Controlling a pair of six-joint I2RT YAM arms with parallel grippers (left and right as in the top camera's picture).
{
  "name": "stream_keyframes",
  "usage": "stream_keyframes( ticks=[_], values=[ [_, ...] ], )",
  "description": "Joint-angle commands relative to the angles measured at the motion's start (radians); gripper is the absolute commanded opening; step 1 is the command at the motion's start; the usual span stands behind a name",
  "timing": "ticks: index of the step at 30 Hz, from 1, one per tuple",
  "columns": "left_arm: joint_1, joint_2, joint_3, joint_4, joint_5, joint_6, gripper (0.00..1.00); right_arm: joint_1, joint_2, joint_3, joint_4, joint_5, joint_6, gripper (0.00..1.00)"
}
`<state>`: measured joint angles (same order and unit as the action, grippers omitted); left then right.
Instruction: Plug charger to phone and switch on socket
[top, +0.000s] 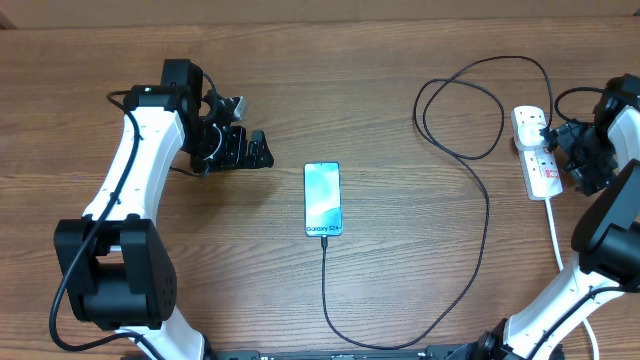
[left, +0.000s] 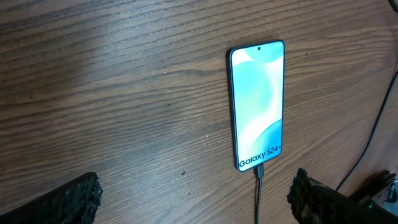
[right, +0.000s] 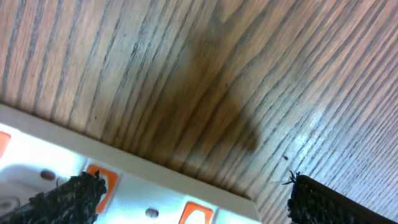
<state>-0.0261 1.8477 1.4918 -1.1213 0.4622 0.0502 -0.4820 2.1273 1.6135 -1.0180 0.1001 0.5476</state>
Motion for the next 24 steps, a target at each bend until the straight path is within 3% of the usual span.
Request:
stream_keyframes(
  ticks=[1, 24],
  values=[
    [0.0, -0.023, 0.002, 0.001, -0.002, -0.013, 1.0, 0.044, 0.035, -0.056, -0.051, -0.147, -0.068, 1.0],
    [0.0, -0.023, 0.002, 0.001, -0.002, -0.013, 1.0, 0.031, 0.035, -0.056, -0.003, -0.031, -0.078, 1.0]
  ],
)
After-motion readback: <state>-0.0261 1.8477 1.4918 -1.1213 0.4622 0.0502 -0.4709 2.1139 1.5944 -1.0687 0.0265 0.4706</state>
